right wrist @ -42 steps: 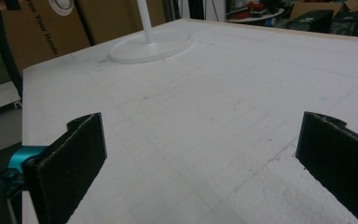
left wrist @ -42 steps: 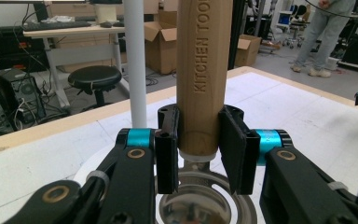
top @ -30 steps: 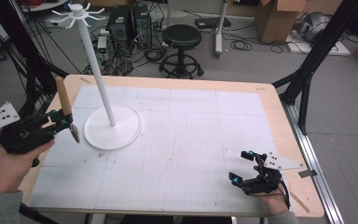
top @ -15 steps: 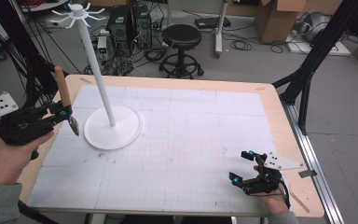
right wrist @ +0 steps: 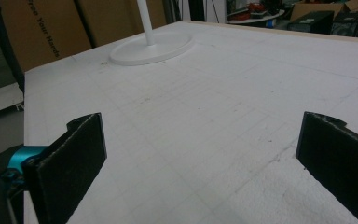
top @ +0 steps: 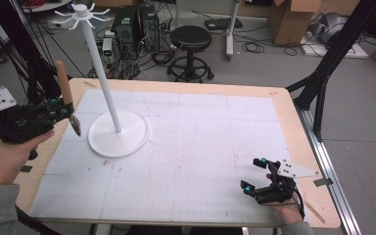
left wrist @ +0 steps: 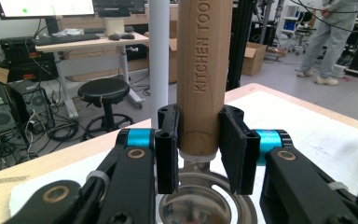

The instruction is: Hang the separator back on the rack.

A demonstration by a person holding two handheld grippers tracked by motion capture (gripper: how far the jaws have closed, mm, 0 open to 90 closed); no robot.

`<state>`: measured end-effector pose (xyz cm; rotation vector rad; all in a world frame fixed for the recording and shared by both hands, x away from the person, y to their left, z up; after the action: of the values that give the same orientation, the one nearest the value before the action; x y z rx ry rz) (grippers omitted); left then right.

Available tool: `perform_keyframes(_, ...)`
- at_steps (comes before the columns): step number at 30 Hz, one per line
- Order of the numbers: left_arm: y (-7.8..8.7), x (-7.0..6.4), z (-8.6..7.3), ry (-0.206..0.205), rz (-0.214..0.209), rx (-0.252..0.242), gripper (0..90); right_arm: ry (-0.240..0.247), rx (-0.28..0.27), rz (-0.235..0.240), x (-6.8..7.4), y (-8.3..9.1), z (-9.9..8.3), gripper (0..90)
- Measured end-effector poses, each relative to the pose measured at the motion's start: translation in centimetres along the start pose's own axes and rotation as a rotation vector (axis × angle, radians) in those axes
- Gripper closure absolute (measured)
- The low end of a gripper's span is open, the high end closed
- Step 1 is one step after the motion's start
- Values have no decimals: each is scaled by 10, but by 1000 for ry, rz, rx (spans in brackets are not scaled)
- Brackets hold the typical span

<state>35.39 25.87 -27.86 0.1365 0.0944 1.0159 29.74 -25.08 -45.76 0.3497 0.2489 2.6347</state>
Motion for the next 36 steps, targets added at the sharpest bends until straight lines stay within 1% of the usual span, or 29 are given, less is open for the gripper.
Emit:
perform_keyframes(3, 0, 0, 2, -10, -19, -10, 685, 1, 3, -1, 0, 0, -1, 8)
perform_keyframes(7, 2, 3, 3, -15, -19, -5, 684, 1, 5, 2, 0, -1, -1, 7)
perform_keyframes(11, 4, 8, 6, -11, -25, -7, 685, 2, 4, 5, 1, -4, 0, 7)
perform_keyframes(15, 8, 11, 9, -6, -51, -11, 684, 2, 11, 15, 1, -7, 0, 7)
perform_keyframes(19, 10, 16, 12, -8, -44, -13, 684, 8, 15, 15, 2, -8, 0, 7)
perform_keyframes(24, 10, 21, 15, -5, -39, -9, 685, 5, -1, 11, 1, -7, 4, 7)
perform_keyframes(29, 9, 23, 18, -2, -41, -10, 684, 5, 10, 15, 2, -9, 2, 7)
perform_keyframes(33, 7, 24, 21, 3, -44, -4, 684, 8, 4, 13, 1, -9, 3, 7)
perform_keyframes(36, 5, 25, 24, -3, -43, 4, 684, 8, 1, 10, 1, -8, 3, 7)
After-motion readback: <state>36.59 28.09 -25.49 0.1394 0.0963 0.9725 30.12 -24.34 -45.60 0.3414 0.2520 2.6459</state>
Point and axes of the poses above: each handheld gripper's, and its own axes: y roughly backward along the jaws, z roughly out of its top, x roughly to its left, the point moved 9 cm from there along -y, roughly forward along the jaws, and after that the axes turned 8 degrees about z, right-handed, at the moved point
